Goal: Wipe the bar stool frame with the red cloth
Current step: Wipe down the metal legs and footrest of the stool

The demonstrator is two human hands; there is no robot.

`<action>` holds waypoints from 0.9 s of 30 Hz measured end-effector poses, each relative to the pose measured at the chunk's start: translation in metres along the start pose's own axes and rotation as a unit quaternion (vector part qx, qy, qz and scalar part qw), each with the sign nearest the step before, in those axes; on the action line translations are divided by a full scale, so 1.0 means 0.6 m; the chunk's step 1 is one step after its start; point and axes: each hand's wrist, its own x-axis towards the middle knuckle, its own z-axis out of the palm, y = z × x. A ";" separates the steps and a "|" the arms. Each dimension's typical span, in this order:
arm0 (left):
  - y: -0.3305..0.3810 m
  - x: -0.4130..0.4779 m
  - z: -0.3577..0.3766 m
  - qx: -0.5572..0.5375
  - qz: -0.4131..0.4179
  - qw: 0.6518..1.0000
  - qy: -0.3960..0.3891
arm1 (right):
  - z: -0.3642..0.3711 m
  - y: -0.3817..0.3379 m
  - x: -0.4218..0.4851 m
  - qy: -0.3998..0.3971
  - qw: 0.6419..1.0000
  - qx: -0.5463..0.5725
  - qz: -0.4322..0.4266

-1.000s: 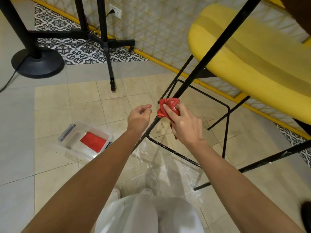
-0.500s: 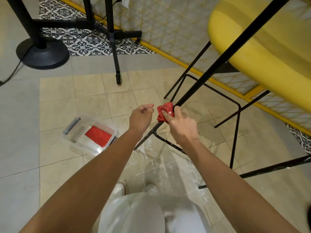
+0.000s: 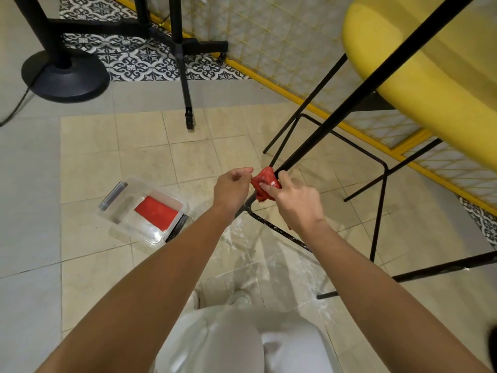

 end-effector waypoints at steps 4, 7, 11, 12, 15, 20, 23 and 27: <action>0.002 0.001 0.005 -0.006 0.003 1.000 -0.001 | -0.012 0.018 -0.009 0.064 0.997 0.040 0.005; 0.005 0.004 0.008 -0.018 -0.001 1.000 0.000 | -0.023 0.035 -0.012 0.121 0.991 0.051 0.018; -0.001 0.002 0.014 -0.016 -0.004 1.000 0.000 | -0.011 0.026 -0.003 0.088 0.995 0.037 0.005; -0.004 0.002 0.014 -0.016 -0.001 1.000 0.001 | -0.007 0.019 -0.001 0.068 0.997 0.035 0.001; -0.009 0.003 0.013 -0.012 -0.003 1.000 0.008 | 0.004 0.004 0.000 0.043 0.998 0.044 0.002; -0.007 0.006 0.012 -0.001 0.010 1.000 0.001 | 0.001 0.025 -0.020 0.117 0.989 0.080 0.031; -0.004 0.009 0.011 -0.006 0.010 1.000 0.004 | -0.007 0.040 -0.023 0.148 0.983 0.091 0.059; -0.003 0.003 0.013 0.003 0.012 1.000 -0.001 | 0.000 0.027 -0.012 0.079 0.988 0.119 0.062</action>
